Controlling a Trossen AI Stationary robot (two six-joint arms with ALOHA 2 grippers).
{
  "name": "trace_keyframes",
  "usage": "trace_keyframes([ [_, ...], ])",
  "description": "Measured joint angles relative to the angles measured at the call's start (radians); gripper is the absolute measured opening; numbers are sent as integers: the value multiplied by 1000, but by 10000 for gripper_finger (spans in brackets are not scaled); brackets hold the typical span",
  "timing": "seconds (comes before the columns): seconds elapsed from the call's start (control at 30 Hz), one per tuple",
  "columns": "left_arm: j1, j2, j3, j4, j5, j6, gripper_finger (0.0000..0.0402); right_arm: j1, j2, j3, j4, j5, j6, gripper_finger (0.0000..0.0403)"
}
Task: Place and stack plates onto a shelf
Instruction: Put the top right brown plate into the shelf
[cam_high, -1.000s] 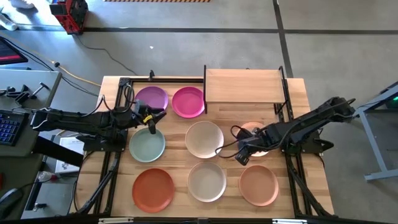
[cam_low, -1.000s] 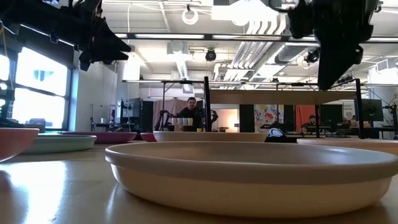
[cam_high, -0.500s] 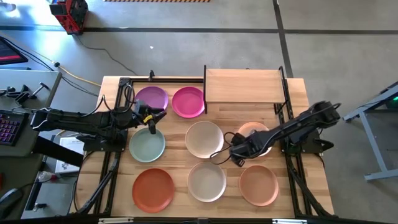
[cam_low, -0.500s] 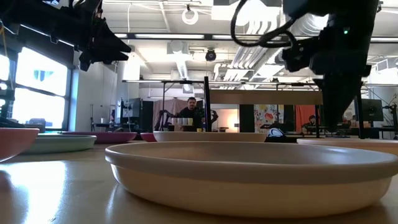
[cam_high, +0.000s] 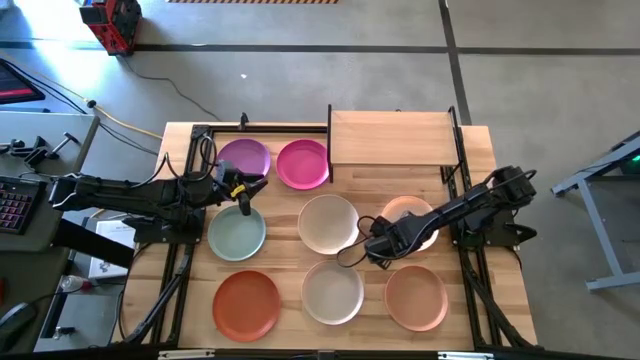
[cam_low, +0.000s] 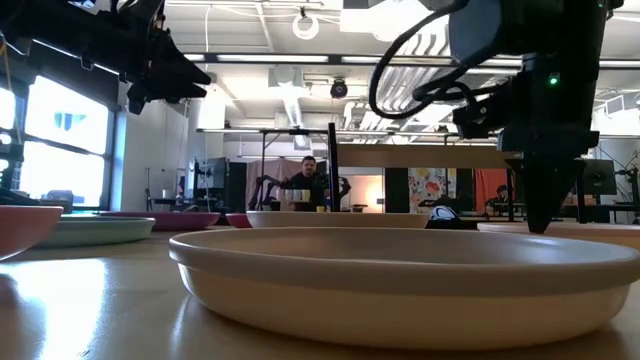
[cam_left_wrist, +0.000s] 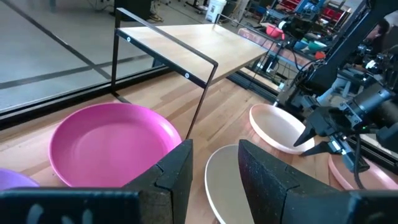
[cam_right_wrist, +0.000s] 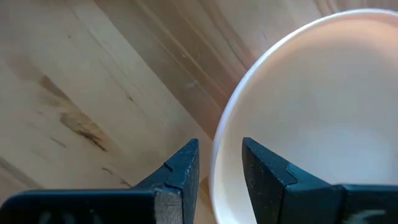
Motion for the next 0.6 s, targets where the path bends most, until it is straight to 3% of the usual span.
trace_keyframes([
  [0.33, 0, 0, 0, 0, 0, 3, 117, 0, 29, -1, -3, 1, 7, 91],
  [0.6, 0, 0, 0, 0, 0, 2, 117, 0, 29, -1, -3, 6, 7, 9],
])
